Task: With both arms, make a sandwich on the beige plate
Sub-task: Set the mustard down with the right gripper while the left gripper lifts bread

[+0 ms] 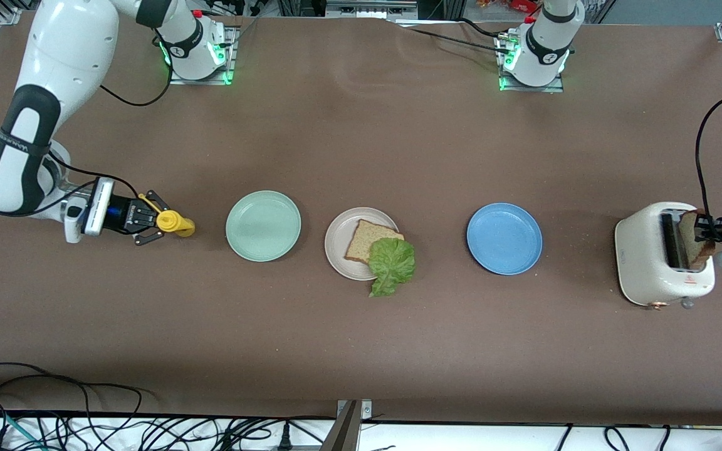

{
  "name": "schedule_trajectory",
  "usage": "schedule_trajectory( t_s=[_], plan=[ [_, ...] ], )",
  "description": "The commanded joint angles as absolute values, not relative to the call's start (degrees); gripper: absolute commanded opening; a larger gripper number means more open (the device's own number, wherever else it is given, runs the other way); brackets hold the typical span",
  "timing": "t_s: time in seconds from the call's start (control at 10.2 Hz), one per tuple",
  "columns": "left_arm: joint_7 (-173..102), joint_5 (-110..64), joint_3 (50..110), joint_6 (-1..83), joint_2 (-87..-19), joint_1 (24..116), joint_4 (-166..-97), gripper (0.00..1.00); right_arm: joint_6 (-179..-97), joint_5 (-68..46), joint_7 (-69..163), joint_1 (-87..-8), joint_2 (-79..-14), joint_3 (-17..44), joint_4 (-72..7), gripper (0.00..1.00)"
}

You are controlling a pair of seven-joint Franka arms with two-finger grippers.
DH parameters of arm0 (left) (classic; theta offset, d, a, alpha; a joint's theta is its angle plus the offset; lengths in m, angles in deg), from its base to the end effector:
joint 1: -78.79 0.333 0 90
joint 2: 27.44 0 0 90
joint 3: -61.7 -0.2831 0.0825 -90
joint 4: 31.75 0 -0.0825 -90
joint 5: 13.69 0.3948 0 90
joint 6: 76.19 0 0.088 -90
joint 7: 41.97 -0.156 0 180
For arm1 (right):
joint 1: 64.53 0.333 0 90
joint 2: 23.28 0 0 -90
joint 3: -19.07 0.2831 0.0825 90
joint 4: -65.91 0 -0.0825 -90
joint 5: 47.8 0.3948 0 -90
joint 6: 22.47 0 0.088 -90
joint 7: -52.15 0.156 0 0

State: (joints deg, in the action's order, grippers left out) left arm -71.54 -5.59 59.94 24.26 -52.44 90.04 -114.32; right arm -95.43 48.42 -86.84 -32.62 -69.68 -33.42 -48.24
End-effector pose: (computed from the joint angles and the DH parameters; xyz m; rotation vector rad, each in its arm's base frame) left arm 0.6432 0.1663 0.3502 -2.9954 0.4918 0.2589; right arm 0.5496 -0.0183 0.1410 -1.5884 -1.2324 -1.0145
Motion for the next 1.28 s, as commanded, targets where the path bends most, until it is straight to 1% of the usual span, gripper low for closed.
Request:
schedule_trajectory(
  t_s=[0.0, 0.2, 0.29, 0.39, 0.59, 0.79, 0.88, 0.98, 1.08, 1.18],
  plan=[
    [-71.8, -6.0, 59.8, 23.5, -52.5, 89.3, -113.0, 0.00, -92.9, 49.9, -94.7, -45.3, -69.9, -20.1, -48.9, 0.00],
    [-71.8, -6.1, 59.9, 23.3, -52.4, 88.9, -112.8, 0.00, -93.0, 49.5, -96.2, -46.6, -70.9, -18.7, -48.6, 0.00],
    [-72.2, -6.6, 59.9, 21.9, -52.4, 88.8, -111.5, 0.00, -92.9, 49.6, -97.7, -46.5, -71.6, -18.6, -48.6, 0.00],
    [-72.3, -7.2, 60.9, 18.6, -52.6, 87.9, -108.9, 0.00, -92.9, 49.6, -98.2, -46.5, -72.0, -18.5, -48.6, 0.00],
    [-71.9, -10.8, 62.0, 15.0, -52.4, 86.8, -108.2, 0.00, -92.9, 49.9, -98.2, -46.6, -73.1, -18.5, -48.5, 0.00],
    [-71.6, -12.5, 62.0, 12.0, -52.4, 83.7, -107.1, 0.00, -92.9, 50.0, -98.2, -46.5, -73.5, -18.4, -48.4, 0.00],
    [-71.5, -12.9, 62.0, 11.8, -52.4, 82.5, -107.1, 0.00, -93.5, 50.9, -98.3, -46.5, -73.5, -18.4, -48.9, 0.14],
    [-71.5, -14.7, 61.9, 10.9, -52.4, 82.0, -107.1, 0.00, -93.6, 52.6, -98.8, -46.8, -73.5, -18.5, -49.0, 0.45],
    [-71.2, -16.5, 61.9, 10.2, -52.5, 81.8, -107.1, 0.00, -93.7, 53.0, -99.1, -47.0, -73.5, -18.4, -49.0, 0.87],
    [-70.1, -18.4, 62.0, 10.1, -52.5, 81.1, -107.2, 0.00, -93.6, 53.4, -100.1, -47.1, -73.6, -18.4, -49.0, 1.00]
  ],
)
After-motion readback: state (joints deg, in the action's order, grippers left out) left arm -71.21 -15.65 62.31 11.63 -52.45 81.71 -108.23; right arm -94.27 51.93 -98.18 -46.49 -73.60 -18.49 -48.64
